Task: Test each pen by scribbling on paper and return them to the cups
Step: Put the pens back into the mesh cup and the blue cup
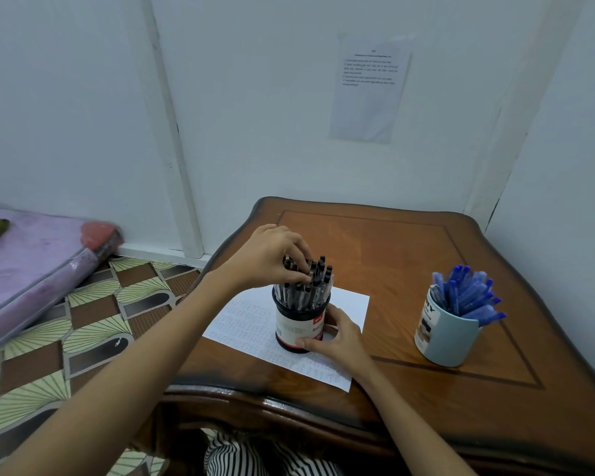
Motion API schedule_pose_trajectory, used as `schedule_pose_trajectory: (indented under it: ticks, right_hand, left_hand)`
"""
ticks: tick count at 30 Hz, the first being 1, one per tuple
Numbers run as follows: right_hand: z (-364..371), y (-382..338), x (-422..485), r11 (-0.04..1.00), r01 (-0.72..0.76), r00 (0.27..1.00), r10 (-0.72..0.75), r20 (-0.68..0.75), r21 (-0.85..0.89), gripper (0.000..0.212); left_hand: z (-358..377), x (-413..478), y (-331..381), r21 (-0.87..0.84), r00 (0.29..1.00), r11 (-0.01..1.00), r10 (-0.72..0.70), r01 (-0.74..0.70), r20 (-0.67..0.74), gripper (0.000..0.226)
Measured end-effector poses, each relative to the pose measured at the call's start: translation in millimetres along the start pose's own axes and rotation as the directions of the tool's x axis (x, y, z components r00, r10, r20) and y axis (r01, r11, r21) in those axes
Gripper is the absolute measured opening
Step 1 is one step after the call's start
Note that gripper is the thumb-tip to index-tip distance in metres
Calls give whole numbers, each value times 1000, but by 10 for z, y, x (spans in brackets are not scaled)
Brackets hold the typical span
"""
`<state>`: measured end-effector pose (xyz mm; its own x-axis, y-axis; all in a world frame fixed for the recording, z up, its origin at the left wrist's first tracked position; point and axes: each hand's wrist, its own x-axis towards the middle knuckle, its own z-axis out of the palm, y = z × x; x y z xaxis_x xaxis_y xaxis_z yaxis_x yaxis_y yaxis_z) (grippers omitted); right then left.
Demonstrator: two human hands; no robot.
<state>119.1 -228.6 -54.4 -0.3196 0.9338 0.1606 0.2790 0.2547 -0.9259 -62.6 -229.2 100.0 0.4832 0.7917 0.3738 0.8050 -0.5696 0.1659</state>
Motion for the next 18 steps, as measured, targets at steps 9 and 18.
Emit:
schedule_pose_trajectory:
  ticks: [9,18]
  right_hand:
    - [5,-1,0,1000,-4,1000,4,-3,-5,76]
    - [3,12,0,1000,21,1000,-21,-9,-20,78]
  left_hand:
    - [50,14,121,42,991,990,-130,131,-30,11]
    - [-461,49,80,-891,714,446,-652,90,-254,4]
